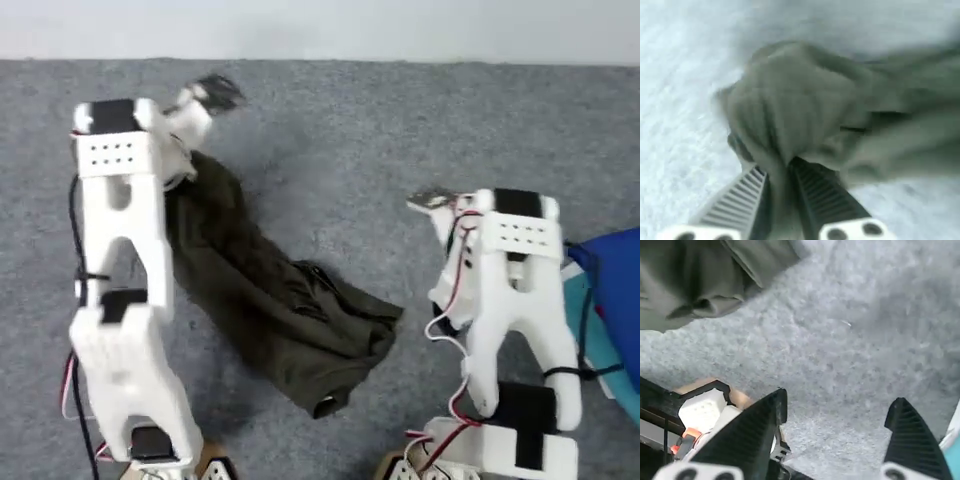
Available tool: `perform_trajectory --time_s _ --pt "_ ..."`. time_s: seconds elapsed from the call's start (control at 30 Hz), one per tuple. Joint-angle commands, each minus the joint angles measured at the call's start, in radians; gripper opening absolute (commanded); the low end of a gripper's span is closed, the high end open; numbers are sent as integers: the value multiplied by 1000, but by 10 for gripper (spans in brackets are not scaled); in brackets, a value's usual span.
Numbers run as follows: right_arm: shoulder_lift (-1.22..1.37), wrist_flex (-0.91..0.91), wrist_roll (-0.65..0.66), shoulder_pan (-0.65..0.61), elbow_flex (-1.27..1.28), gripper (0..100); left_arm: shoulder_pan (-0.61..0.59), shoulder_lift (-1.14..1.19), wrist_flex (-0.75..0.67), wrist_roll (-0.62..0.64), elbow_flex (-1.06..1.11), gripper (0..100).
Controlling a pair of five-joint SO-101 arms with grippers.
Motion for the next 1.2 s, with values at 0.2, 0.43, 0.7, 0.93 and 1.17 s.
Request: perform_trajectory --time_s 0.2,0.43,0.7,0.93,1.17 --pt "-41 -10 100 216 3 314 552 -787 25 52 825 13" --pt "-41 -2 152 294 3 314 809 -744 23 292 924 17" --pt "-41 -1 158 305 5 314 736 -652 25 597 846 273" --pt "-42 22 149 196 15 314 660 -652 25 634 727 288" --pt "-44 22 6 -200 6 314 356 -641 25 608 704 287"
